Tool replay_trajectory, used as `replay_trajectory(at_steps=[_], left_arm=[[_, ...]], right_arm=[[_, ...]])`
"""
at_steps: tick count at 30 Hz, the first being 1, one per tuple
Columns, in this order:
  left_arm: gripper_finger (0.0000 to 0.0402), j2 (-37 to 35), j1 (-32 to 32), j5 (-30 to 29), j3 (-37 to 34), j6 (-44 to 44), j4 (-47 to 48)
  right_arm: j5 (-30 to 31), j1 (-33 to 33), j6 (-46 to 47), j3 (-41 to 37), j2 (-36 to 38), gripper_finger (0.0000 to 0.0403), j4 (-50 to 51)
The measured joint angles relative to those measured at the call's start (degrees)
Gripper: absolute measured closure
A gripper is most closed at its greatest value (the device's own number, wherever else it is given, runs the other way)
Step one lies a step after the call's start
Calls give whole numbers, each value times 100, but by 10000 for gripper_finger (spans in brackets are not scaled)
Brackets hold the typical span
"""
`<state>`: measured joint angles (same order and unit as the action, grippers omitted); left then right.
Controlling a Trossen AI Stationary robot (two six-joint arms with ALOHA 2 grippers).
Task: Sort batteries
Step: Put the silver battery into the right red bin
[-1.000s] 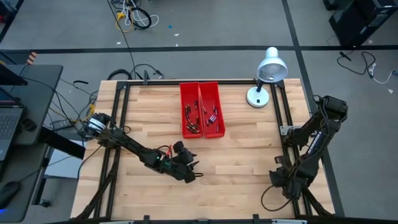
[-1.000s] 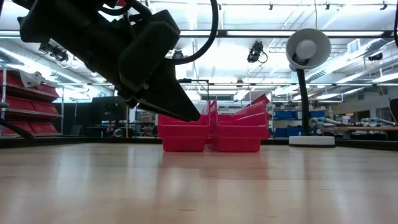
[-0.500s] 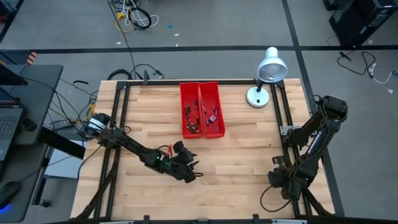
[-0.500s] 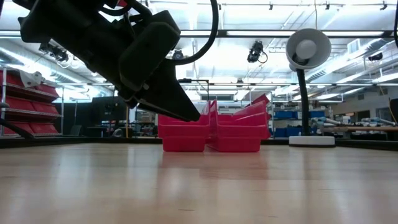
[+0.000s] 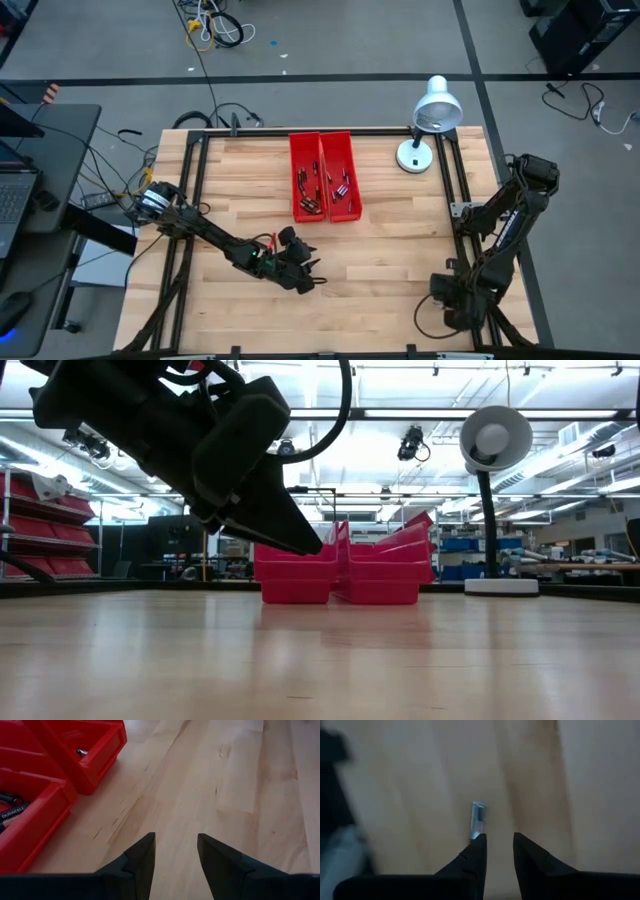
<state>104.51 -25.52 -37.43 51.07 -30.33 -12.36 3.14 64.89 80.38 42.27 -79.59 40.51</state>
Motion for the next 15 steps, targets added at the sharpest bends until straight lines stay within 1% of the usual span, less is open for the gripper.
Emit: replay_trajectory(at_steps=[4,6,10,15], left_arm=[[239,1,-3,-1,0,-35,-2],[239,0,-7,-2,0,-35,1],[239,0,-9,-2,0,-13,13],[239,0,-9,-2,0,-11,-5]], right_arm=[[599,10,350,97,-33,321,-439],[601,34,250,97,-177,323,-589],[290,144,-115,260,-745,324,-542],[335,261,-436,1022,-1546,324,-342]])
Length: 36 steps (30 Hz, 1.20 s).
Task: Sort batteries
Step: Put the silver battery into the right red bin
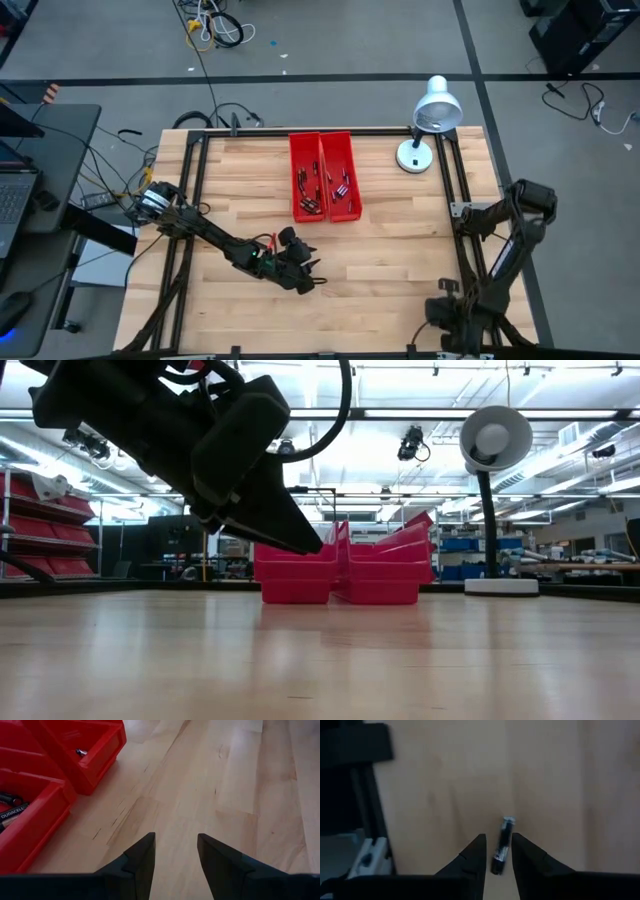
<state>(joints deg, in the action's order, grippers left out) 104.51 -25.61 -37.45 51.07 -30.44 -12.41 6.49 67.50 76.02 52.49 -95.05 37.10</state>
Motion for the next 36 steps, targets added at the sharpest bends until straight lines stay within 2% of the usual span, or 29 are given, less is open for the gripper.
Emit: replay_trajectory(at_steps=[7,13,17,23,31,36], left_arm=[[239,0,0,0,0,-8,-159],[239,0,-54,6,0,-132,-249],[239,0,-132,11,2,-137,-302],[239,0,-246,15,0,-271,-320],[239,1,-412,15,1,-302,-451],[239,0,-479,-251,0,-297,-549]], right_arm=[[64,34,-205,1018,-1067,324,1031],[11,78,-517,1407,-1566,324,1411],[139,102,-442,1577,-1574,337,1605],[185,81,-402,1595,-1518,391,1625],[319,68,-251,1590,-1518,387,1605],[849,6,-253,1578,-1505,391,1562]])
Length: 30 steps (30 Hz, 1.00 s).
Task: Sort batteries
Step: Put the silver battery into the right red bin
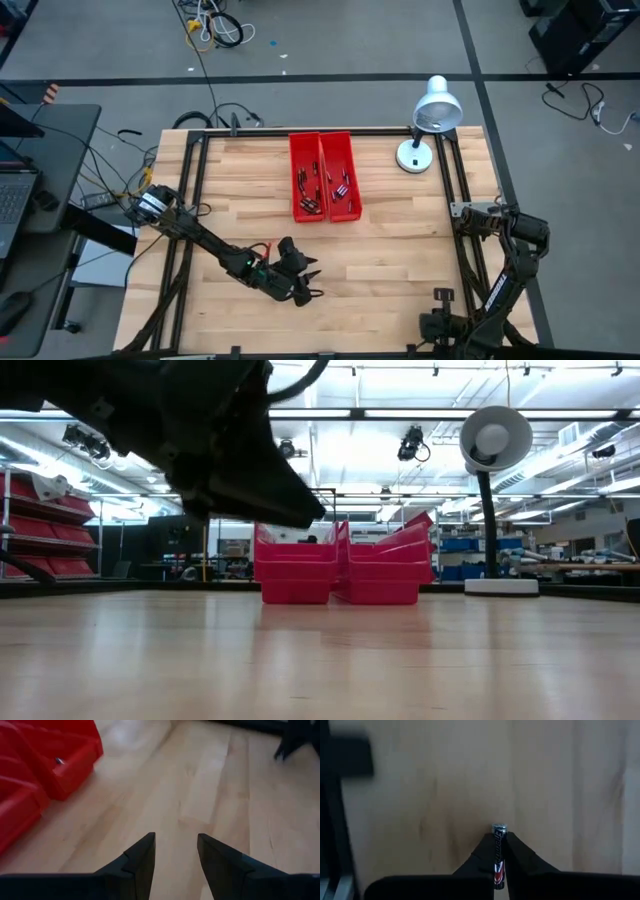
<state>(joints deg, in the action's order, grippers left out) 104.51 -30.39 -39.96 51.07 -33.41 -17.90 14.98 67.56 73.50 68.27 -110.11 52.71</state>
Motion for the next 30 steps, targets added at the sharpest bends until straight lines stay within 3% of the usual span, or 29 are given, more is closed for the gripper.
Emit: replay_trajectory(at_steps=[8,12,23,30], left_arm=[[239,2,-11,-548,2,160,-534],[239,2,-11,-635,2,319,-541],[239,0,-9,-857,2,796,-494],[239,-171,-6,-912,2,779,86]], right_arm=[[1232,-341,-322,-4,201,390,-6],[2156,-605,-752,-2,466,390,10],[4722,-1758,-2803,4,1546,390,28],[4998,-3126,-4134,-109,2166,390,-141]])
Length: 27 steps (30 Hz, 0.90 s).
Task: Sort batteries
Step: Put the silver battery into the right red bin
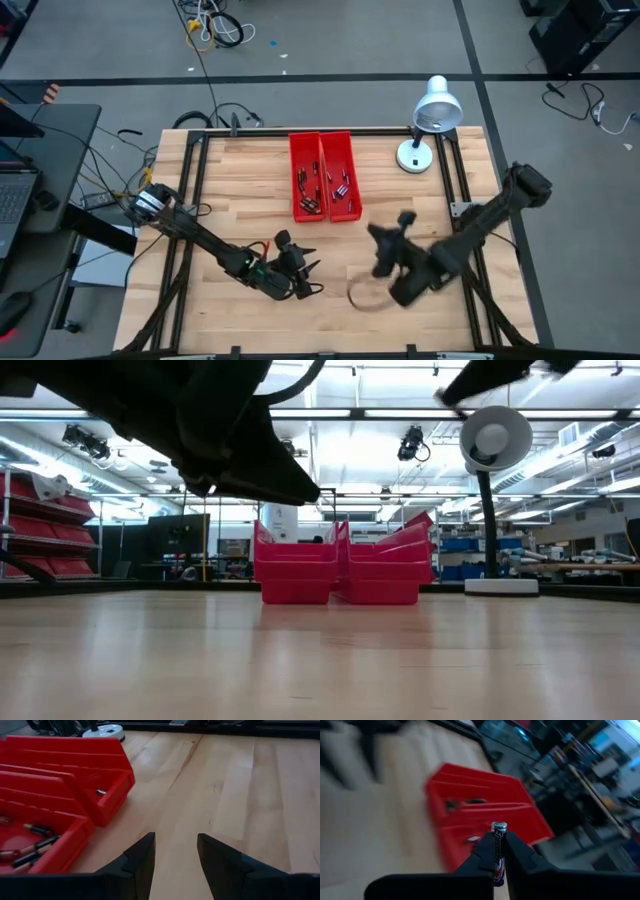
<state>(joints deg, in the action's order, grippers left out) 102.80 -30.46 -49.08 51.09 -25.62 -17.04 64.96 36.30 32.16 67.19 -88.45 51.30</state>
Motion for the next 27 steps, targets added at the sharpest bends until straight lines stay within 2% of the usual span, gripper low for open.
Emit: replay_trajectory(at_steps=[2,5,9,12,16,19,23,27], left_arm=[[239,-90,0,-53,0,-5,205],[239,-256,0,-223,0,-7,506],[239,-507,11,-474,0,-5,1031],[239,-670,17,-601,0,-17,1424],[239,-801,17,-637,0,-195,1958],[239,-862,53,-669,0,-322,2389],[239,-926,201,-800,5,-380,2802],[239,-972,453,-750,2,-464,2921]], right_arm=[[-177,-438,-382,-174,201,389,-293],[-737,-1108,-1280,-582,555,389,-1352],[-2268,-1992,-2900,-1341,965,389,-3763],[-3170,-2606,-3532,-1785,1109,389,-5028],[-3552,-3364,-3653,-2113,1081,390,-5399],[-4123,-3839,-3636,-2287,979,389,-5574],[-4776,-4276,-3681,-2496,853,385,-6050],[-5069,-4589,-3717,-2510,728,379,-6176]])
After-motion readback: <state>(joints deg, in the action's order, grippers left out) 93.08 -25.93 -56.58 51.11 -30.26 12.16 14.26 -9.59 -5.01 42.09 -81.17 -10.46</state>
